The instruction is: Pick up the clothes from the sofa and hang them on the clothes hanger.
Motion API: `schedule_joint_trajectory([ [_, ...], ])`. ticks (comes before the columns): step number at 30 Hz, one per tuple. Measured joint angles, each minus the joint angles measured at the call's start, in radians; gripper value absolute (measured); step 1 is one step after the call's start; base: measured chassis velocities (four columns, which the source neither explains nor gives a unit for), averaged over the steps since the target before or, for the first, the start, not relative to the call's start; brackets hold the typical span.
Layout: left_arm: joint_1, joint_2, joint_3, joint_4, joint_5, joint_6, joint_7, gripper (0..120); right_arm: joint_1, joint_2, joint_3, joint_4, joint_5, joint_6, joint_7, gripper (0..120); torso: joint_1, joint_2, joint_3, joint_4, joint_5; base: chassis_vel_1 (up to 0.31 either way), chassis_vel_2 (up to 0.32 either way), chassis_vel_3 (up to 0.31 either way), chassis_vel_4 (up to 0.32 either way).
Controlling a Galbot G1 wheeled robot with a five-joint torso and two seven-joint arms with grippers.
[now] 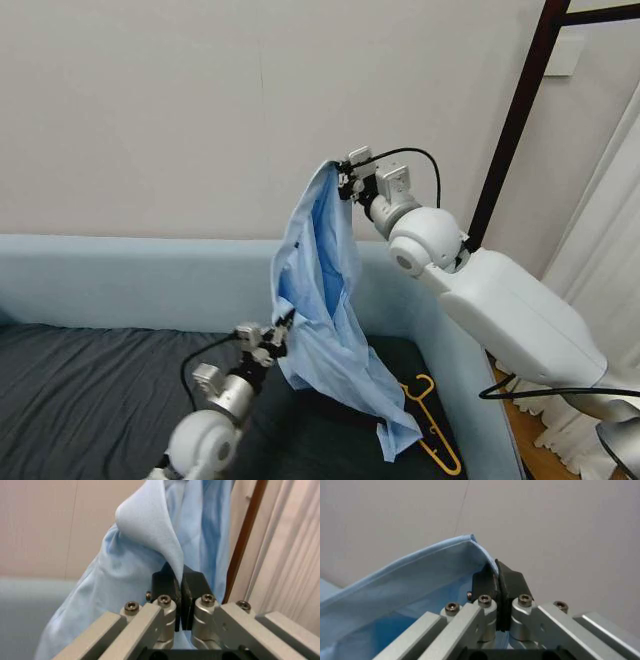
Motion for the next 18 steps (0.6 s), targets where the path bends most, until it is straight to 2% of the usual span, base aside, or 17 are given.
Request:
schedule_joint_trajectory([
  [2,-0.030,0.089,-0.024,-0.032,-0.030,0.001,0.008,0,0.002,-0.016,0.004,0.010,0.000,-0.009,0.017,0,0.000,0.000,0.000,-0.0001,-0.0001,0.000,0.000,0.000,0.000],
  [4,-0.040,0.110,-0.028,-0.038,-0.039,0.001,0.009,0,0.002,-0.019,0.006,0.014,0.000,-0.013,0.023,0,0.000,0.000,0.000,-0.0004,-0.0001,0.000,0.000,0.000,0.000],
  [7,-0.116,0.247,-0.055,-0.051,-0.110,0.012,0.012,0,0.007,-0.035,0.023,0.044,0.019,-0.022,0.040,0,0.000,0.000,0.000,-0.0004,0.0000,0.000,0.000,0.000,0.000],
  [8,-0.116,0.247,-0.055,-0.051,-0.110,0.012,0.012,0,0.007,-0.035,0.023,0.044,0.019,-0.022,0.040,0,0.000,0.000,0.000,-0.0004,0.0000,0.000,0.000,0.000,0.000],
  [12,-0.227,0.393,-0.069,-0.047,-0.204,0.025,0.014,0,0.034,-0.074,0.048,0.097,0.077,-0.014,0.031,0,0.000,0.000,0.000,0.0000,0.0000,0.000,0.000,0.000,0.000],
  [13,-0.227,0.393,-0.069,-0.047,-0.204,0.025,0.014,0,0.034,-0.074,0.048,0.097,0.077,-0.014,0.031,0,0.000,0.000,0.000,0.0000,0.0000,0.000,0.000,0.000,0.000],
  [16,-0.292,0.458,-0.075,-0.040,-0.245,0.042,0.013,0,0.049,-0.118,0.084,0.135,0.104,-0.035,0.009,0,0.000,0.000,0.000,-0.0003,0.0002,0.000,0.000,0.000,0.000],
  [18,-0.287,0.491,-0.083,-0.039,-0.245,0.050,0.012,0,0.035,-0.190,0.090,0.181,0.105,-0.082,-0.065,0,0.000,0.000,0.000,-0.0002,0.0002,0.000,0.000,0.000,0.000],
])
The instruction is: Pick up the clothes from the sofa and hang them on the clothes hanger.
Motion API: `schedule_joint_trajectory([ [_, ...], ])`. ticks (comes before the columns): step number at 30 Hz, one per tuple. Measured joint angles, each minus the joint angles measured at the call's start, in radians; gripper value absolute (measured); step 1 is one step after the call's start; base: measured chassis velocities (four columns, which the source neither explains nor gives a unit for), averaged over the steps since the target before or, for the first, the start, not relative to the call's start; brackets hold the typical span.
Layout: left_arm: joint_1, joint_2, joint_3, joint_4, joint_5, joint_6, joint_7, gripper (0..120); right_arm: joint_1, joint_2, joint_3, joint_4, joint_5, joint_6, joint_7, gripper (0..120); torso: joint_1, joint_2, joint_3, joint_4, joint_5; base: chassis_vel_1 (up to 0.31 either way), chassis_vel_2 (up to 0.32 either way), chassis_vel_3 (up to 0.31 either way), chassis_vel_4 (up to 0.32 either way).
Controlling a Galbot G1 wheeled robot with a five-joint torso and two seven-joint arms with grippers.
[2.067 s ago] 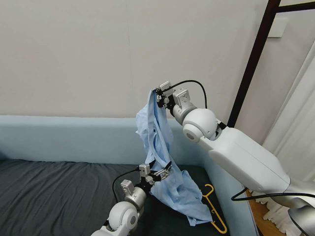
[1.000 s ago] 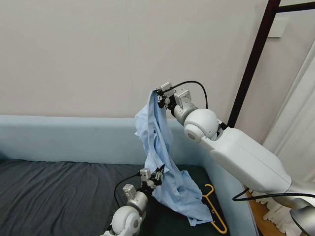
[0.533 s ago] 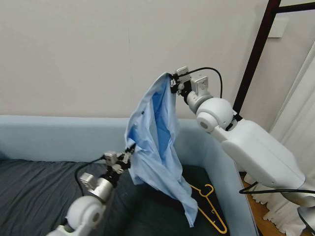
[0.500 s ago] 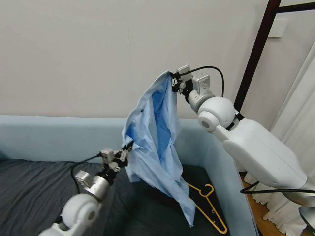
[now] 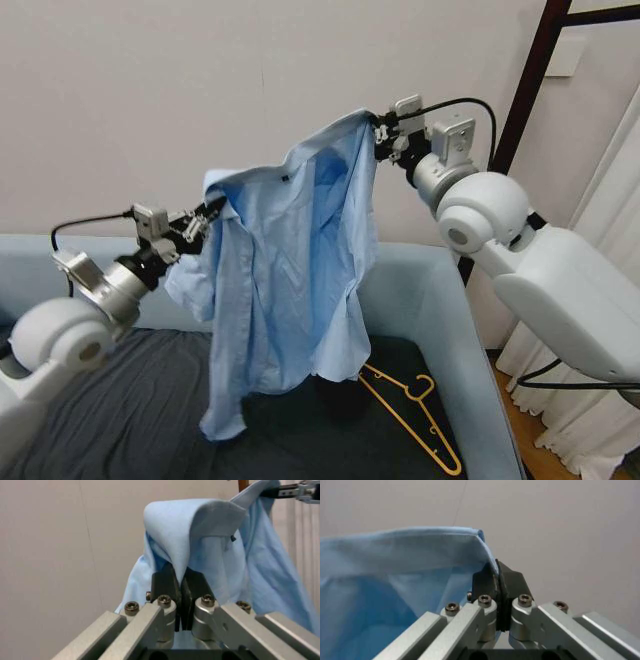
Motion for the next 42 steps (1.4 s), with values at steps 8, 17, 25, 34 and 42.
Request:
schedule_joint_trajectory([
  [8,0.068,0.003,-0.024,0.001,0.052,0.016,0.004,0,-0.206,-0.180,-0.037,0.091,-0.186,0.013,-0.312,0,0.000,0.000,0.000,-0.0004,0.0002,0.000,0.000,0.000,0.000],
  [17,0.101,0.015,-0.042,-0.012,0.071,0.040,-0.001,0,-0.272,-0.218,0.002,0.063,-0.470,0.163,-0.613,0,0.000,0.000,0.000,0.0000,0.0000,0.000,0.000,0.000,0.000],
  [25,0.143,0.001,-0.108,-0.031,0.066,0.049,-0.008,0,-0.255,-0.171,0.149,-0.004,-0.597,0.375,-0.704,0,0.000,0.000,0.000,0.0000,0.0000,0.000,0.000,0.000,0.000],
  [34,0.215,-0.015,-0.163,-0.056,0.099,0.054,-0.003,0,-0.373,-0.195,0.173,0.064,-0.605,0.336,-0.547,0,0.000,0.000,0.000,-0.0005,0.0006,0.000,0.000,0.000,0.000],
  [42,0.234,-0.002,-0.238,-0.082,0.089,0.091,-0.040,0,-0.430,-0.197,0.155,0.187,-0.464,0.069,-0.185,0,0.000,0.000,0.000,-0.0004,0.0000,0.000,0.000,0.000,0.000],
])
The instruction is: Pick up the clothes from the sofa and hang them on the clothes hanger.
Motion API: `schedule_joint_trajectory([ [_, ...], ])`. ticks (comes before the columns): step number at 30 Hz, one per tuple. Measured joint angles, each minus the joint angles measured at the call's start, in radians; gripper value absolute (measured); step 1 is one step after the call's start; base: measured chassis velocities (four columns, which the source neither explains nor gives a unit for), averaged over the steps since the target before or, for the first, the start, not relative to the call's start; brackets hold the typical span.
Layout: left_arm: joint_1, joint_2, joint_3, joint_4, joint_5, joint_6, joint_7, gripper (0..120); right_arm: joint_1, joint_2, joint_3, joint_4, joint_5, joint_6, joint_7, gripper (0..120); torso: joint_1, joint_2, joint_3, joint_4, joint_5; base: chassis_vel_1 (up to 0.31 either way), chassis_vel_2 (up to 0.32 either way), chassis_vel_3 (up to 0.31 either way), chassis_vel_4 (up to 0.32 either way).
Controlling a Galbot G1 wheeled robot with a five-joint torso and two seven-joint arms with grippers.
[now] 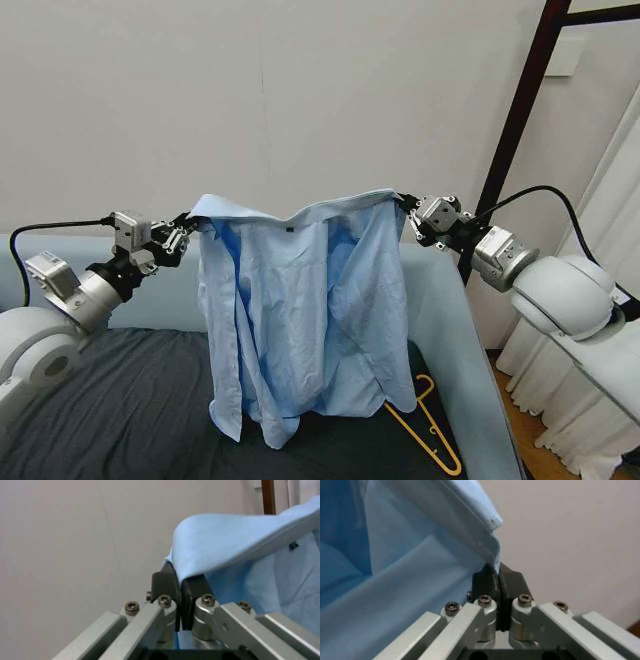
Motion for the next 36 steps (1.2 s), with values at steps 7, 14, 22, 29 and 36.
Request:
schedule_joint_trajectory([
  [7,0.047,0.023,-0.128,-0.056,-0.062,0.074,-0.058,0,0.006,-0.002,0.026,0.117,0.213,-0.118,0.152,0,0.000,0.000,0.000,0.0007,-0.0001,0.000,0.000,0.000,0.000],
  [14,0.090,-0.015,-0.069,-0.102,-0.062,0.087,-0.073,0,-0.123,-0.024,0.030,0.160,0.233,-0.066,0.083,0,0.000,0.000,0.000,0.0001,0.0002,0.000,0.000,0.000,0.000],
  [22,0.166,-0.131,0.035,-0.094,0.012,0.149,-0.085,0,-0.265,0.036,0.007,0.154,0.238,-0.138,0.140,0,0.000,0.000,0.000,0.0003,-0.0001,0.000,0.000,0.000,0.000],
  [29,0.183,-0.254,0.054,-0.076,0.055,0.243,-0.179,0,-0.275,0.155,-0.012,0.108,0.396,-0.128,0.265,0,0.000,0.000,0.000,0.0005,0.0001,0.000,0.000,0.000,0.000],
  [36,0.183,-0.312,0.012,-0.085,0.045,0.263,-0.191,0,-0.261,0.232,-0.003,0.070,0.419,-0.079,0.193,0,0.000,0.000,0.000,0.0004,-0.0002,0.000,0.000,0.000,0.000],
])
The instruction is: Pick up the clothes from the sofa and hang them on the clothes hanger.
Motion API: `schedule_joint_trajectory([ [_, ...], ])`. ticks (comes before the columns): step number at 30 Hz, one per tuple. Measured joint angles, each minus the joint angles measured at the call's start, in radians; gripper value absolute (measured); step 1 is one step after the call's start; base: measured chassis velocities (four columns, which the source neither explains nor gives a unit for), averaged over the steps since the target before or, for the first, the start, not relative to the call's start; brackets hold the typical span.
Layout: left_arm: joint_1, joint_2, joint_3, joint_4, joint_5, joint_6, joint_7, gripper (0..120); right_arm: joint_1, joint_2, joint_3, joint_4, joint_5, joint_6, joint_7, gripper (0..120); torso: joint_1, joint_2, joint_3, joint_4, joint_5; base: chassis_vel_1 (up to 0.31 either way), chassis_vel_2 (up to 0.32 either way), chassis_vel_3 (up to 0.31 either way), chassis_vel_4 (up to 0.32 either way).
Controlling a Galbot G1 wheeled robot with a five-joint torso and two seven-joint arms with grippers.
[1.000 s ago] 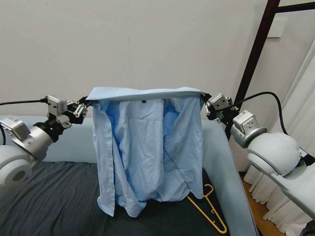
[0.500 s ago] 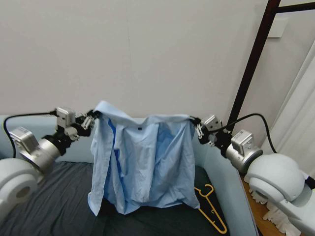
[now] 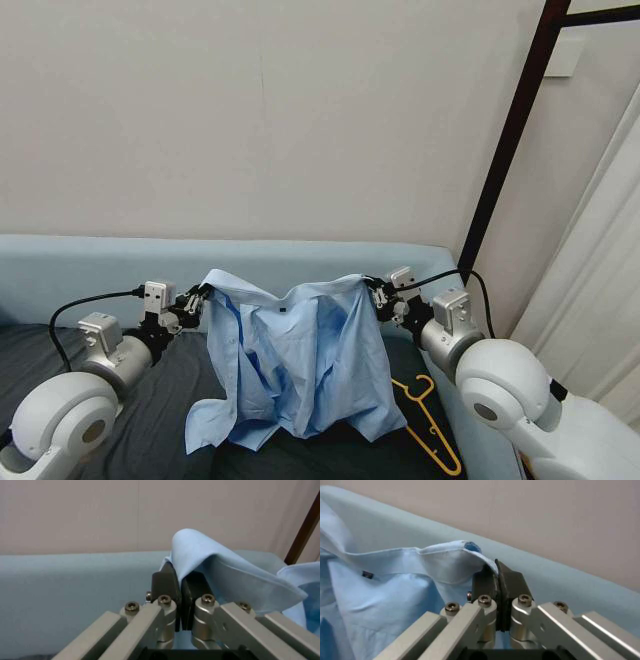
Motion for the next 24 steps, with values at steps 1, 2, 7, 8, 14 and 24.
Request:
schedule_joint_trajectory([
  [1,-0.007,-0.001,-0.011,-0.008,-0.007,0.000,0.000,0,0.003,0.007,0.006,0.001,0.011,0.005,-0.010,0,0.000,0.000,0.000,-0.0001,0.0001,0.000,0.000,0.000,0.000],
  [2,-0.016,0.001,-0.025,-0.021,-0.019,0.000,-0.001,0,0.011,0.016,0.017,0.009,0.032,0.010,-0.021,0,0.000,0.000,0.000,-0.0001,0.0004,0.000,0.000,0.000,0.000],
  [7,-0.056,0.025,-0.057,-0.055,-0.036,-0.017,0.001,0,0.067,0.031,0.045,0.059,0.078,0.026,-0.050,0,0.000,0.000,0.000,-0.0002,0.0003,0.000,0.000,0.000,0.000],
  [8,-0.073,0.033,-0.063,-0.058,-0.038,-0.027,0.001,0,0.098,0.030,0.050,0.068,0.082,0.037,-0.059,0,0.000,0.000,0.000,-0.0002,0.0003,0.000,0.000,0.000,0.000],
  [14,-0.116,0.044,-0.092,-0.060,-0.043,-0.049,-0.003,0,0.265,0.009,0.058,0.051,0.053,0.035,-0.031,0,0.000,0.000,0.000,-0.0001,0.0001,0.000,0.000,0.000,0.000],
  [24,-0.077,-0.028,-0.133,-0.073,-0.040,-0.025,-0.038,0,0.225,0.009,0.026,0.094,0.112,-0.138,0.234,0,0.000,0.000,0.000,-0.0002,0.0004,0.000,0.000,0.000,0.000],
])
